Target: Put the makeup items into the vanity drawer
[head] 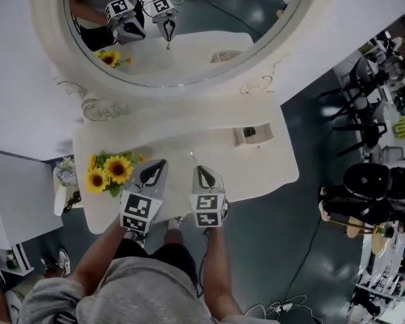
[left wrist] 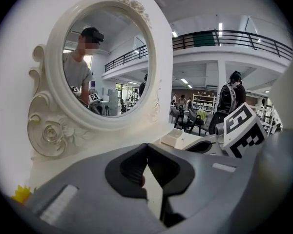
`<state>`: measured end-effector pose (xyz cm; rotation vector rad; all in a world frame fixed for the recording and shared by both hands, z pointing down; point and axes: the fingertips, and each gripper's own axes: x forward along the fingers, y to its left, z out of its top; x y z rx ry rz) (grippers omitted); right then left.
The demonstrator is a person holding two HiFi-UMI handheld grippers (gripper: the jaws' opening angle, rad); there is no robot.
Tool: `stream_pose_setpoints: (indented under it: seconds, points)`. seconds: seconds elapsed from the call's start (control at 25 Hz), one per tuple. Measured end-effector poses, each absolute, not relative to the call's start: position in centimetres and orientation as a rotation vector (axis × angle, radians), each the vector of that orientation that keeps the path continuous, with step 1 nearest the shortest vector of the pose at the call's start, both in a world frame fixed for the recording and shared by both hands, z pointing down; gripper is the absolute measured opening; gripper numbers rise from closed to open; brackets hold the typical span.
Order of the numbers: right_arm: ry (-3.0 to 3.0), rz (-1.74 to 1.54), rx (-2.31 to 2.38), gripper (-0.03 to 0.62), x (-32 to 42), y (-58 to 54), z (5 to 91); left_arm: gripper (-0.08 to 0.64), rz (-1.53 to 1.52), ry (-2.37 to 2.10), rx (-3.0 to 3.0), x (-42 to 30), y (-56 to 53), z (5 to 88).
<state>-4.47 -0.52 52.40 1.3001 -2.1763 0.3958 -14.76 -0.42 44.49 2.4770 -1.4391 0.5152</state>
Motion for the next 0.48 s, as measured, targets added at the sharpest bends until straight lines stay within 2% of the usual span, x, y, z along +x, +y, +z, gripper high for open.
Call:
stream_pose_setpoints:
  seconds: [0.48]
  points:
    - [-2.051,0.415,1.664,0.009,4.8,2.3,48.1,0.011,0.497,-1.239,2.647,-7.2,0.3,43.1]
